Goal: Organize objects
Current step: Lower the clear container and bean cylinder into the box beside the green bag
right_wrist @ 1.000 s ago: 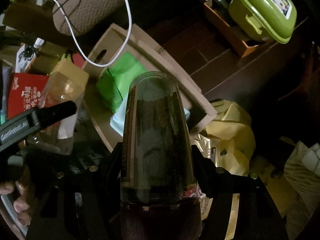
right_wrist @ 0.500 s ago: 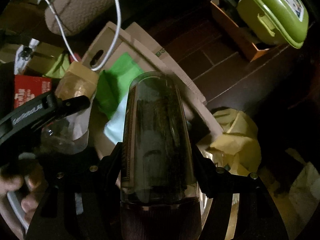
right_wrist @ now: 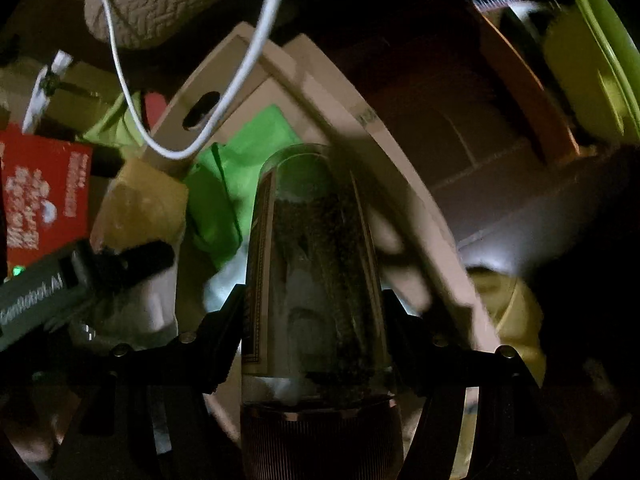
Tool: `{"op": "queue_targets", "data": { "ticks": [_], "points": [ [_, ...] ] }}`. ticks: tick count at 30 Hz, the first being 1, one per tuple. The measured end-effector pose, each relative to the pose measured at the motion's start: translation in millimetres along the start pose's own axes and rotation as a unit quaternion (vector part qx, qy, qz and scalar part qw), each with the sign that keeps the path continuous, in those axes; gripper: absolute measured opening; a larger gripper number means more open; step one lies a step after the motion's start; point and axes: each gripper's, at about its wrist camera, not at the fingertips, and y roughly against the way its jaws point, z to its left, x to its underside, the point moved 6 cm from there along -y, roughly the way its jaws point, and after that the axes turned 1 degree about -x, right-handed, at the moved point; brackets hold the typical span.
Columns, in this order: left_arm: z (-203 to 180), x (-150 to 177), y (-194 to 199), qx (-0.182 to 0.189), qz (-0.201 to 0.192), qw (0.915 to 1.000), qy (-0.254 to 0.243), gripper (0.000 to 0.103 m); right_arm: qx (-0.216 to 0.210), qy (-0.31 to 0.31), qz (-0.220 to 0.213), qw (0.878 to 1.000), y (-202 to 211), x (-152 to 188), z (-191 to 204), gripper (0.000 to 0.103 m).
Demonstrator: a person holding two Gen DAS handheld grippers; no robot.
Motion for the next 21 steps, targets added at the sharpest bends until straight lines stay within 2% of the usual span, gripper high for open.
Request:
{"op": "queue_targets", "data": {
  "ticks": [5, 10, 15, 21],
  "points": [
    [-2, 6, -12, -0.008, -0.005, 0.9999, 0.006, 0.088, 0.024, 0.055, -0.005, 0.998, -18, -14, 5, 0.067],
    [-3, 9, -19, -0.021, -0.007, 0.9998, -0.005, 0.088, 0.02, 0.052, -0.005, 0.998, -31, -18, 0, 0.067],
    [-1, 14, -27, -0.023, -0.003, 0.9997, 0.003, 0.088, 0.047, 0.088, -0.004, 0.995, -38, -19, 7, 0.067],
    [-3, 16, -26, -0.023, -0.002, 0.9997, -0.006, 0.088, 0.049, 0.08, 0.008, 0.996, -39, -19, 7, 0.069]
  ]
}}
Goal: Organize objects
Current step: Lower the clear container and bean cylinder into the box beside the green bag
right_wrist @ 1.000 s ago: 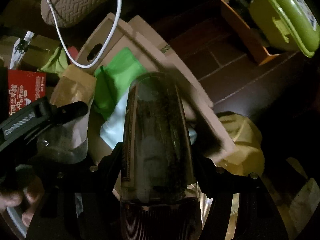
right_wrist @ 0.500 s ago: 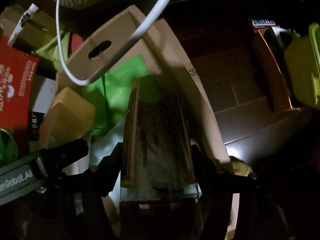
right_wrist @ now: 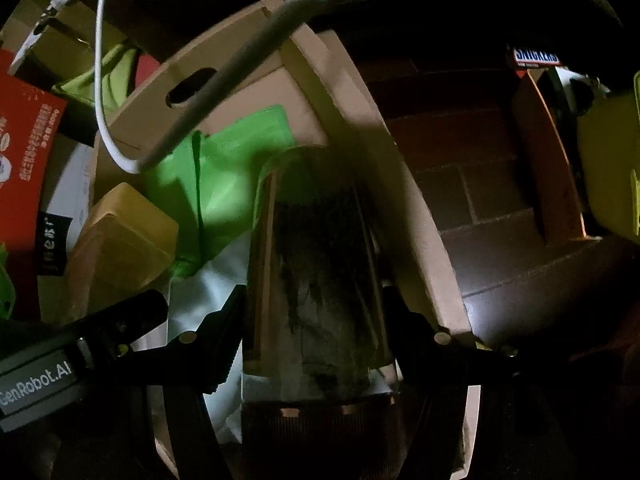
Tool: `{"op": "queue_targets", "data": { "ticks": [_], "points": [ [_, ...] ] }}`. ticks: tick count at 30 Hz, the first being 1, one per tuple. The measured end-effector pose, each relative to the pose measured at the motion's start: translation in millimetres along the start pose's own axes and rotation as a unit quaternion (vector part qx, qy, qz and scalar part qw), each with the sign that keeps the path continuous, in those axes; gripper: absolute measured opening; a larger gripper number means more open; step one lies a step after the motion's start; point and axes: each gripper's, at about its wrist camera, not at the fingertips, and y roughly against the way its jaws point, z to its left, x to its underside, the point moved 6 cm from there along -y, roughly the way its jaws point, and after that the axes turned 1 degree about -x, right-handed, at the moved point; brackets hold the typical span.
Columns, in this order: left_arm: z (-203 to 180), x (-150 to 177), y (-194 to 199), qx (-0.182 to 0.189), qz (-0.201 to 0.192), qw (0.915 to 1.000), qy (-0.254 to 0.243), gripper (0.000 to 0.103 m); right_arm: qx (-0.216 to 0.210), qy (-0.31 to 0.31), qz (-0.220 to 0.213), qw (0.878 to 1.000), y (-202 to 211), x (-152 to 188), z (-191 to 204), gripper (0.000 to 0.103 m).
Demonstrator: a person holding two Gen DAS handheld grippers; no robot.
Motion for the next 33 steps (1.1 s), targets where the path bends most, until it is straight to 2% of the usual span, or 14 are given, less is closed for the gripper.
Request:
{"op": "queue_targets", "data": {
  "ticks": [2, 7, 11, 20, 22, 26, 29, 33],
  "points": [
    [4, 3, -1, 0.003, 0.006, 1.0, 0.006, 0.088, 0.003, 0.005, 0.011, 1.0, 1, 0, 1, 0.068],
    [4, 1, 3, 0.008, 0.012, 0.9999, 0.0, 0.088, -0.003, 0.007, 0.001, 1.0, 14, 9, 1, 0.064],
    [4, 1, 5, 0.014, 0.012, 0.9998, 0.002, 0.088, -0.034, -0.041, -0.007, 0.999, 27, 15, -12, 0.064],
    [-8, 13, 2, 0.022, 0.019, 0.9994, -0.017, 0.088, -0.061, -0.135, -0.068, 0.987, 64, 46, -37, 0.064],
    [-11, 15, -3, 0.027, 0.035, 0.9989, -0.016, 0.088, -0.064, -0.145, -0.072, 0.985, 67, 49, -39, 0.065],
    [-16, 24, -16, 0.045, 0.093, 0.9946, -0.014, 0.089, -0.062, -0.138, -0.062, 0.987, 68, 47, -39, 0.065],
    [-18, 28, -18, 0.051, 0.11, 0.9924, -0.02, 0.089, -0.049, -0.123, -0.056, 0.99, 75, 45, -36, 0.065],
    [-20, 33, -13, 0.063, 0.126, 0.9898, -0.02, 0.089, -0.053, -0.111, -0.07, 0.99, 95, 37, -26, 0.065]
  ]
}}
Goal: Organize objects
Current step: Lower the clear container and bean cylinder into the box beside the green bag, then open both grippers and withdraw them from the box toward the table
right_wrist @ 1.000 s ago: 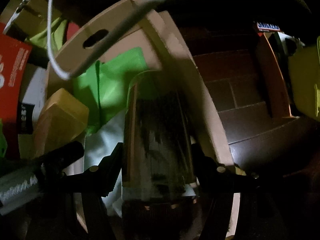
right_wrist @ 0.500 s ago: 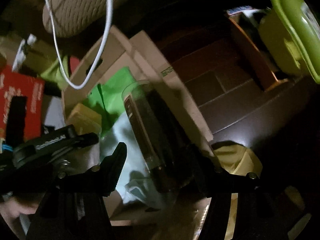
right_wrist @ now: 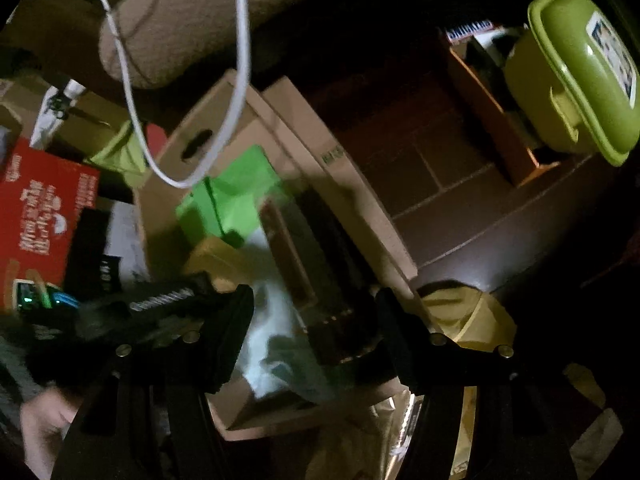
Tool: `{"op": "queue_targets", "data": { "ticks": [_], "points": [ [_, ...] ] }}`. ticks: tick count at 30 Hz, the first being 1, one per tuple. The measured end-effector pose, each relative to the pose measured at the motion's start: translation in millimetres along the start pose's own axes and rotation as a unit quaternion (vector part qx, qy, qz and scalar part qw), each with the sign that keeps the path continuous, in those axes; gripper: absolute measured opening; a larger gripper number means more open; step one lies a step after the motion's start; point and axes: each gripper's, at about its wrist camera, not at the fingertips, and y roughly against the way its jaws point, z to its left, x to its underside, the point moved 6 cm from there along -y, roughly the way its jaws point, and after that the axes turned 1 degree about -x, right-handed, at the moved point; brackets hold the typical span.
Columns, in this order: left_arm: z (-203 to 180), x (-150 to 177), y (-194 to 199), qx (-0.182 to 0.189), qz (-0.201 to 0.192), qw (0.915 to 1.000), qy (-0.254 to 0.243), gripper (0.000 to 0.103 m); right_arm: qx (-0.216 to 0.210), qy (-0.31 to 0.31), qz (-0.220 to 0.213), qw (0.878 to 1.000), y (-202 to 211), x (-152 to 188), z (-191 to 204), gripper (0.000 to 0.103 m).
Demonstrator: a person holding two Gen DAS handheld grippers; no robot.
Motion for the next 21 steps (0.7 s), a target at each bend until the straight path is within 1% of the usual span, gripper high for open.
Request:
{"op": "queue_targets", "data": {
  "ticks": [1, 2, 3, 4, 5, 8, 11, 12, 13, 14, 15, 16, 18, 21],
  "points": [
    [0, 1, 3, 0.002, -0.004, 1.0, -0.001, 0.093, -0.001, 0.002, -0.005, 1.0, 6, -2, 3, 0.065],
    [-1, 2, 7, 0.001, -0.01, 0.9999, -0.004, 0.101, 0.0, 0.003, -0.009, 1.0, 11, -4, 4, 0.065],
    [-1, 2, 11, 0.0, -0.016, 0.9998, -0.008, 0.103, 0.001, 0.003, -0.013, 1.0, 17, -6, 5, 0.065],
    [-2, 2, 14, 0.001, -0.02, 0.9997, -0.012, 0.103, 0.003, 0.003, -0.018, 1.0, 24, -8, 6, 0.065],
    [-3, 3, 16, 0.007, -0.018, 0.9997, -0.017, 0.103, 0.003, 0.002, -0.021, 1.0, 28, -9, 6, 0.065],
    [-2, 6, 25, 0.008, -0.011, 0.9996, -0.023, 0.103, 0.004, 0.003, -0.029, 1.0, 42, -12, 9, 0.065],
    [-5, 12, 35, 0.031, 0.011, 0.9992, -0.023, 0.103, 0.013, 0.006, -0.034, 0.999, 55, -14, 11, 0.065],
    [-5, 17, 40, 0.033, 0.016, 0.9989, -0.028, 0.103, 0.014, 0.005, -0.035, 0.999, 60, -15, 12, 0.065],
    [-7, 21, 45, 0.028, 0.023, 0.9984, -0.042, 0.103, 0.016, 0.003, -0.037, 0.999, 64, -15, 14, 0.065],
    [-17, 24, 51, 0.02, 0.03, 0.9975, -0.061, 0.103, 0.019, 0.001, -0.037, 0.999, 68, -15, 14, 0.065],
    [-24, 28, 54, 0.011, 0.041, 0.9956, -0.084, 0.103, 0.025, 0.001, -0.033, 0.999, 73, -15, 16, 0.065],
    [-30, 39, 61, 0.009, 0.044, 0.9931, -0.108, 0.103, 0.033, 0.006, -0.031, 0.999, 78, -14, 20, 0.065],
    [-39, 63, 88, 0.025, 0.034, 0.9903, -0.132, 0.103, 0.048, 0.024, -0.036, 0.998, 92, -14, 29, 0.065],
    [-49, 82, 120, 0.059, 0.015, 0.982, -0.179, 0.103, 0.065, 0.045, -0.048, 0.996, 116, -13, 42, 0.067]
  ]
}}
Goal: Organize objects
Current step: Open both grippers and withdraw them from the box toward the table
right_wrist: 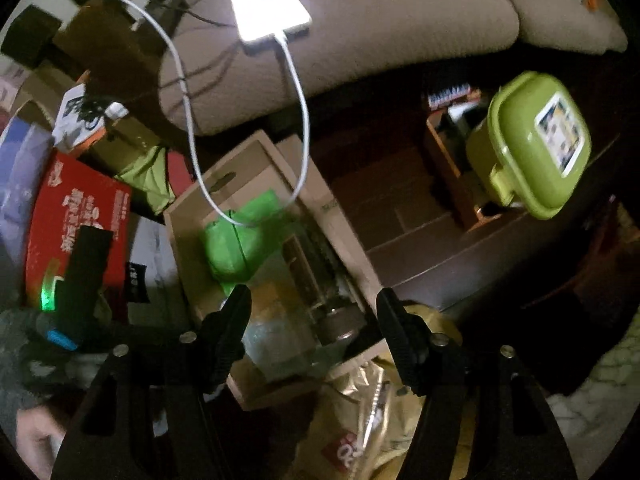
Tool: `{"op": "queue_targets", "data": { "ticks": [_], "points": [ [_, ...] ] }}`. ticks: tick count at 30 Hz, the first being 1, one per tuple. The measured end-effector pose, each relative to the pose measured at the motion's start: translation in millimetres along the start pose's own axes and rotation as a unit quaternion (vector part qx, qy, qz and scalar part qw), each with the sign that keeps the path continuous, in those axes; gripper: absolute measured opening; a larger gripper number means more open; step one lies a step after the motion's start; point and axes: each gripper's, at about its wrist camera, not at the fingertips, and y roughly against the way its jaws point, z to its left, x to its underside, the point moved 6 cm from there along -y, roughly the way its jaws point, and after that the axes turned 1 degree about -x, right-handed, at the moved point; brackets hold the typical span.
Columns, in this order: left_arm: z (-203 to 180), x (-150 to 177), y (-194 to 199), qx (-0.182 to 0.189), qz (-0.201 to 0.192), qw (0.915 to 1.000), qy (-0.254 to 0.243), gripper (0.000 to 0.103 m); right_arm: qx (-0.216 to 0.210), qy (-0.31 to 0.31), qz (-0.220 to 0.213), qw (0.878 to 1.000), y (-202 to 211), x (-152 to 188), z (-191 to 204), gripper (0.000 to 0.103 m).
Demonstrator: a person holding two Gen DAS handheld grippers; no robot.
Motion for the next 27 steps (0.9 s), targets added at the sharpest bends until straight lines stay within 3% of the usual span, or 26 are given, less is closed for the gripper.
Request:
{"op": "queue_targets", "data": {
  "ticks": [3, 5, 10, 14, 19, 22, 27],
  "points": [
    [-22, 11, 45, 0.027, -0.049, 0.9973, -0.048, 0.103, 0.008, 0.006, -0.016, 1.0, 25, -1, 8, 0.067],
    [-19, 11, 78, 0.007, -0.084, 0.9946, -0.06, 0.102, 0.009, 0.005, -0.029, 1.0, 43, -1, 12, 0.068],
    [-32, 26, 181, 0.002, -0.203, 0.9739, -0.102, 0.102, -0.021, -0.024, -0.086, 0.996, 104, 0, 24, 0.07],
    [-26, 34, 235, -0.001, -0.252, 0.962, -0.104, 0.102, 0.008, -0.035, -0.107, 0.994, 149, 1, 35, 0.071],
    [-8, 50, 289, -0.02, -0.307, 0.9452, -0.111, 0.102, -0.012, -0.056, -0.122, 0.991, 180, 6, 53, 0.071],
    [7, 62, 316, -0.045, -0.337, 0.9331, -0.118, 0.102, -0.025, -0.056, -0.119, 0.991, 185, 8, 69, 0.071],
    [40, 76, 349, -0.075, -0.37, 0.92, -0.106, 0.102, -0.03, -0.029, -0.11, 0.993, 181, 13, 104, 0.071]
  ]
}}
